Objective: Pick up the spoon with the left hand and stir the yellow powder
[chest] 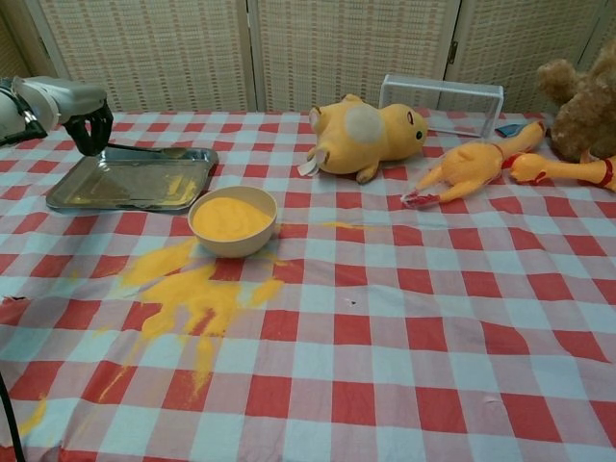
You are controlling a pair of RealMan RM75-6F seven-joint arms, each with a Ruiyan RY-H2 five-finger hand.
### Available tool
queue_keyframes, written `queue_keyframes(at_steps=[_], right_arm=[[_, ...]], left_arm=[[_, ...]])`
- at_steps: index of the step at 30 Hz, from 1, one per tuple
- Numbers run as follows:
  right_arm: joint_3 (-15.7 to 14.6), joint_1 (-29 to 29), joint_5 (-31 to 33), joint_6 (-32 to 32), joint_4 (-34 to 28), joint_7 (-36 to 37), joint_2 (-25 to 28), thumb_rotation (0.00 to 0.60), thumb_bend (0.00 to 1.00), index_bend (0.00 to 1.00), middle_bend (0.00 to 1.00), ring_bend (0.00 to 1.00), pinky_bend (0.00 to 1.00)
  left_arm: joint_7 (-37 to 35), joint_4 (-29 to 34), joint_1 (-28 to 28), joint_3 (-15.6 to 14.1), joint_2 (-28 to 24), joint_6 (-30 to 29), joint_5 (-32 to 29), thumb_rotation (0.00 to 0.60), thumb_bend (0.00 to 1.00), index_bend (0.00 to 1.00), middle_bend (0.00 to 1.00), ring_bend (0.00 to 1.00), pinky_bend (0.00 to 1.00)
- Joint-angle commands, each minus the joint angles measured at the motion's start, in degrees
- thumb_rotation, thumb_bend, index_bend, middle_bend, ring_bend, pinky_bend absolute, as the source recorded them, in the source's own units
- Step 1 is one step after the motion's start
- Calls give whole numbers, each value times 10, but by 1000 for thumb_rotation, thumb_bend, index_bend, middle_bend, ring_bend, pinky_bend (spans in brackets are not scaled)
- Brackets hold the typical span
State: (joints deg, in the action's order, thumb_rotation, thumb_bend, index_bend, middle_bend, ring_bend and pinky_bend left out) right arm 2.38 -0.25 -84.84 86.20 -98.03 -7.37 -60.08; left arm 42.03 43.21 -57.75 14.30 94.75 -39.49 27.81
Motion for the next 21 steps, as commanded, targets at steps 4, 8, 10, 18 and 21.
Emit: queue_keyframes(at_steps=[4,8,10,18,21], right_arm=[[1,2,4,-2,0,-11,-5,600,94,0,0,0,0],[2,2,7,-2,0,-15,-7,600,95,0,0,0,0],[2,2,7,-2,0,-16,-8,600,94,0,0,0,0],[1,2,6,-2,0,-14,-7,600,95,0,0,0,0],[0,1,3,1,0,-12,-5,600,95,0,0,0,0]], left_arm=[[-88,-126,3,-10,67,72,79,600,650,863,434,175,0],[-121,-160,6,-13,82,87,116,600,615,693,414,175,0],[-143,-169,8,-14,85,92,137,600,586,549,388,174,0],[-202,-174,14,-11,86,86,199,600,497,1,122,47,0],[-221,-149,18,-6,76,83,213,600,472,0,9,0,0]])
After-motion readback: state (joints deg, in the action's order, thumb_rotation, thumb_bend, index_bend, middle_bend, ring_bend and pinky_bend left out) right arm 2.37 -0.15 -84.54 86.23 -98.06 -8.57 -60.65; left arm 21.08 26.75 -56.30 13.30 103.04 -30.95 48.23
